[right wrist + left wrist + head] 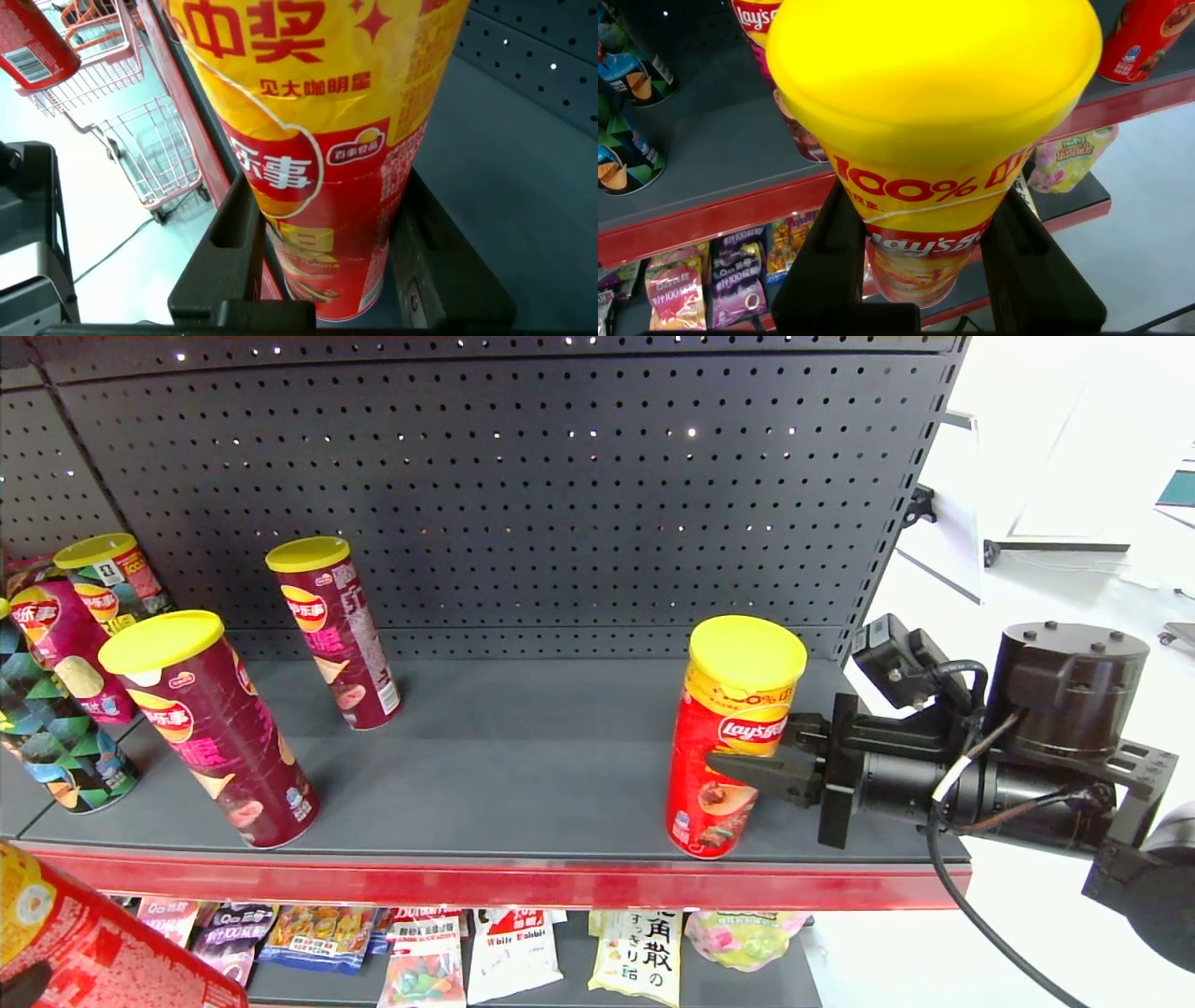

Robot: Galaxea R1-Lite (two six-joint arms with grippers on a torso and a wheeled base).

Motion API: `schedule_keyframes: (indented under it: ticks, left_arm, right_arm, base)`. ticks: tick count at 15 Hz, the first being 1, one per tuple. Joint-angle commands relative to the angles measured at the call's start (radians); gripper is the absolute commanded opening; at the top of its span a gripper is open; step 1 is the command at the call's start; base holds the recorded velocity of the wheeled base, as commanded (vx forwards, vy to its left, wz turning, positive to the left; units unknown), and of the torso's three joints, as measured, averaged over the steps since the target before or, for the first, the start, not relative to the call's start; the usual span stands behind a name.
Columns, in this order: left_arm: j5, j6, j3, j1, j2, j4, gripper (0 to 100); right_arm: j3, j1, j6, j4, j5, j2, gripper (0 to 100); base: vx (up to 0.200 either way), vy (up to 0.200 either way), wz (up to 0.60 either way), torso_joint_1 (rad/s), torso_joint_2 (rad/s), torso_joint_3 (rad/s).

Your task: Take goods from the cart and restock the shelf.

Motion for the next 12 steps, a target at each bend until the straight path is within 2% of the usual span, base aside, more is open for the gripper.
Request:
schedule_keyframes:
  ticks: [1,2,9,12]
  left_arm:
    - [0.000,0.000,0.000,0.000,0.000,0.000,0]
    - [0.000,-0.001,0.000,0.000,0.000,0.000,0]
    - [0.000,-0.001,-0.005,0.000,0.002,0.000,0]
    - [-0.001,0.000,-0.001,0.000,0.000,0.000,0]
  right_arm:
    - [0.001,0.001,0.000,0.005,0.000,0.006,0]
    - [0.001,0.002,0.001,0.005,0.000,0.009,100]
    - [0.012,-0.003,0.001,0.003,-0.001,-0.002,100]
    - [0.092,-0.004,0.000,0.005,-0.015,-0.080,100]
  base:
    - [0.000,0.000,0.00,0.000,0.00,0.000]
    - [0.000,0.000,0.00,0.000,0.00,0.000]
    - [0.000,0.000,0.00,0.000,0.00,0.000]
    - [0.000,0.000,0.00,0.000,0.00,0.000]
